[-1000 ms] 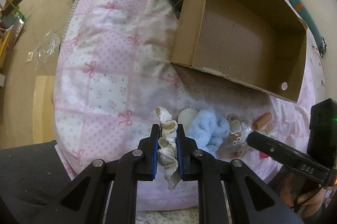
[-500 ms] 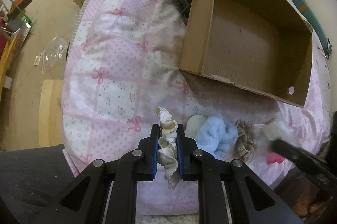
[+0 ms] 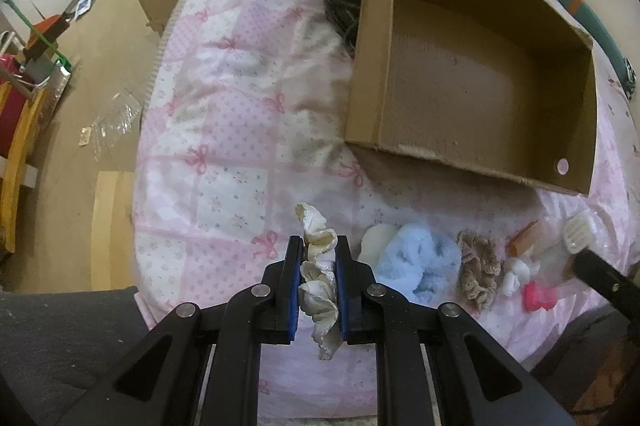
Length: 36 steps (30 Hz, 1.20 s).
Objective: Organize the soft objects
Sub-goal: 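Grasp the clear plastic bag with the right tool while the left tool carries the scrunchie to the box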
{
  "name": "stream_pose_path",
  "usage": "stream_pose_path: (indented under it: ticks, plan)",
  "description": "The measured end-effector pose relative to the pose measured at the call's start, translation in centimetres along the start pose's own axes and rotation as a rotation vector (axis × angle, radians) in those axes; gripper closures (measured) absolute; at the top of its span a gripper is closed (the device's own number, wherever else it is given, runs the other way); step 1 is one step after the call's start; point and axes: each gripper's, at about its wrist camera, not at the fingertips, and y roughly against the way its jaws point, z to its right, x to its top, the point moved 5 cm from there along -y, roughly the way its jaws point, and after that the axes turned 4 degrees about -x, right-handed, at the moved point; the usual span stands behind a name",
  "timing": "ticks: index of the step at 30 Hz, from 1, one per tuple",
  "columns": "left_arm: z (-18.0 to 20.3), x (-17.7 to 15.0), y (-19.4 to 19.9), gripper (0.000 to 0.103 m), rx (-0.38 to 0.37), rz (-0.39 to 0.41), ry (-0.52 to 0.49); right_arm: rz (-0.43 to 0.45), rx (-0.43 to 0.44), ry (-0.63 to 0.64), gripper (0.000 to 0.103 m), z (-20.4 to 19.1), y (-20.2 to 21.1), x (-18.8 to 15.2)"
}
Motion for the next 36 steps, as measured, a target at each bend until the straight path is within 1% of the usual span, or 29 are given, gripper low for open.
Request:
stream_pose_path:
  ticks: [2,7,10,13,17,20,23,26,29,36]
  plan:
    - [-0.1,0.4,0.9,0.09,-0.003,0.028,0.008,0.021,0.02,0.008,0.093,-0.4,0.7,0.3]
    - [1.0,3.1,4.5,0.09,-0.014,0.131,-0.004,0.084,0.072,0.013,0.093,-1.2,3.1,1.9]
    - [2.7,5.4,6.2,0.09,-0.019,0.194,-0.03,0.123,0.077,0.033,0.093,-1.5,4.6,3.6]
    - [4.4,7.5,6.7,0.09,-0.018,0.211,-0.056,0.153,0.067,0.044,0.093,-1.2,5.4,5.8]
    - [6.8,9.4,6.2,0.09,-0.019,0.211,-0.076,0.175,0.052,0.03,0.093,0.0,5.4,8.7]
    - [8.5,10.4,4.9,0.089,-0.002,0.204,-0.102,0.178,0.039,0.009,0.093,1.2,4.6,10.1]
    - [9.6,11.1,3.6,0.089,0.005,0.189,-0.116,0.178,0.041,-0.022,0.093,2.4,3.6,10.6]
    - [10.4,11.5,2.4,0.089,0.009,0.181,-0.124,0.171,0.04,-0.043,0.093,3.5,2.7,10.3]
    - [10.8,12.0,1.0,0.089,0.032,0.179,-0.14,0.157,0.017,-0.052,0.093,4.4,1.7,10.2]
    - [10.8,12.5,-2.1,0.089,0.054,0.147,-0.137,0.131,-0.024,-0.043,0.093,3.7,0.0,10.9]
